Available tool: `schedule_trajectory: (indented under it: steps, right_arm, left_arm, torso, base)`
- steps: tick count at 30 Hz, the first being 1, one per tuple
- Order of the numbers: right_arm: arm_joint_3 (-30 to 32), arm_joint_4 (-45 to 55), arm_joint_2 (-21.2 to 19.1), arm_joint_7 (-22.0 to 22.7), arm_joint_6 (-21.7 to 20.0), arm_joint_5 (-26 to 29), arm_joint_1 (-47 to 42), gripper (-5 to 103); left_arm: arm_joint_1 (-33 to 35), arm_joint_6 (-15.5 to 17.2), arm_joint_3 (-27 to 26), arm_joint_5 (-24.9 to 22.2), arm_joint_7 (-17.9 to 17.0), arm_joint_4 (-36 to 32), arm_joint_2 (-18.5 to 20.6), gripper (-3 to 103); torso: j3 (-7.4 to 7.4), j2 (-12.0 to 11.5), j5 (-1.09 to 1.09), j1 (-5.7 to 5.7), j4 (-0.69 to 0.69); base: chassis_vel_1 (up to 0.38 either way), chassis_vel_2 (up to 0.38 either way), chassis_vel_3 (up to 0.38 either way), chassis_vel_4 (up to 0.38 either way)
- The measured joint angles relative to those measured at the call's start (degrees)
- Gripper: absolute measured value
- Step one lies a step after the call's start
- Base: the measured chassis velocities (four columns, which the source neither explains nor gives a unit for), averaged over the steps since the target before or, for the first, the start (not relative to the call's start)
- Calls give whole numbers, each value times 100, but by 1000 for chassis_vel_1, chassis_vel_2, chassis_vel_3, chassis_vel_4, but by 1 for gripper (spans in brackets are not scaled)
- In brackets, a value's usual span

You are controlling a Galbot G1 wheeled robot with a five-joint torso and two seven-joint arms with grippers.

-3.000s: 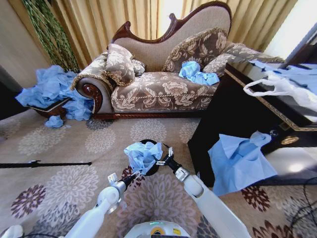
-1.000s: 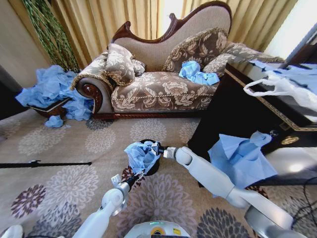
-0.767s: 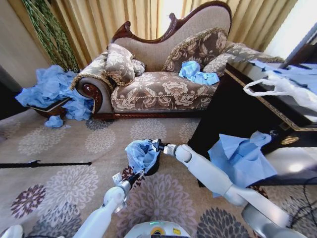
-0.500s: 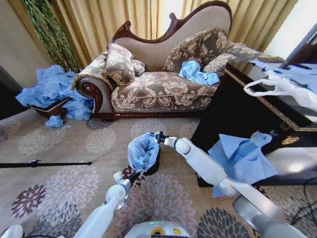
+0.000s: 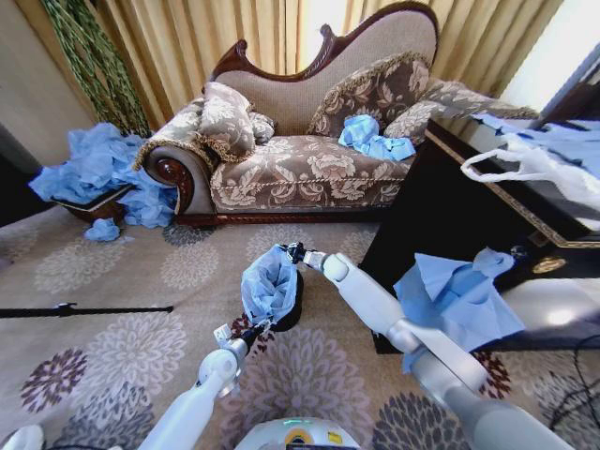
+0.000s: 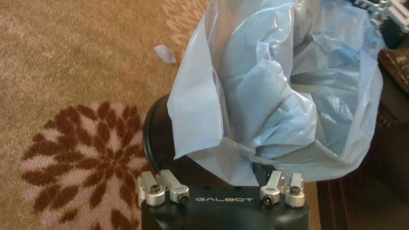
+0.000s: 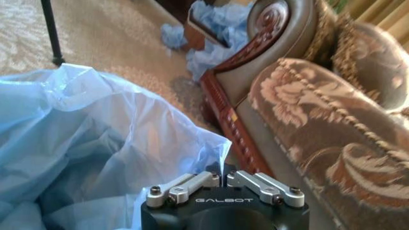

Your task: Place a garbage bag over the trash bin.

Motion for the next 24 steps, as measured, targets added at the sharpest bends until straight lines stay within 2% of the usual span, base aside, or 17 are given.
schedule_trajectory:
  steps: [6, 8, 14, 24]
  right_arm:
    - [56, -370, 156, -250, -101, -186, 173, 0]
    - [119, -574, 197, -418, -168, -404, 252, 0]
    - [134, -776, 217, -495, -322, -619, 310, 0]
    - [91, -1068, 225, -745, -380, -696, 425, 0]
  left_arm:
    - [29, -10, 2, 12, 27, -3, -3, 76]
    - [57, -18, 2, 21, 45, -22, -8, 76]
    - [112, -45, -13, 54, 98, -34, -18, 76]
    - [190, -70, -73, 60, 139, -106, 25, 74]
  torso:
    - [0, 0, 0, 0, 2]
    - [0, 0, 0, 0, 1]
    - [0, 0, 0, 0, 1]
    - [0, 0, 1, 0, 1]
  base:
    - [0, 0, 0, 0]
    - [0, 0, 0, 0]
    - [0, 0, 0, 0]
    - [0, 0, 0, 0]
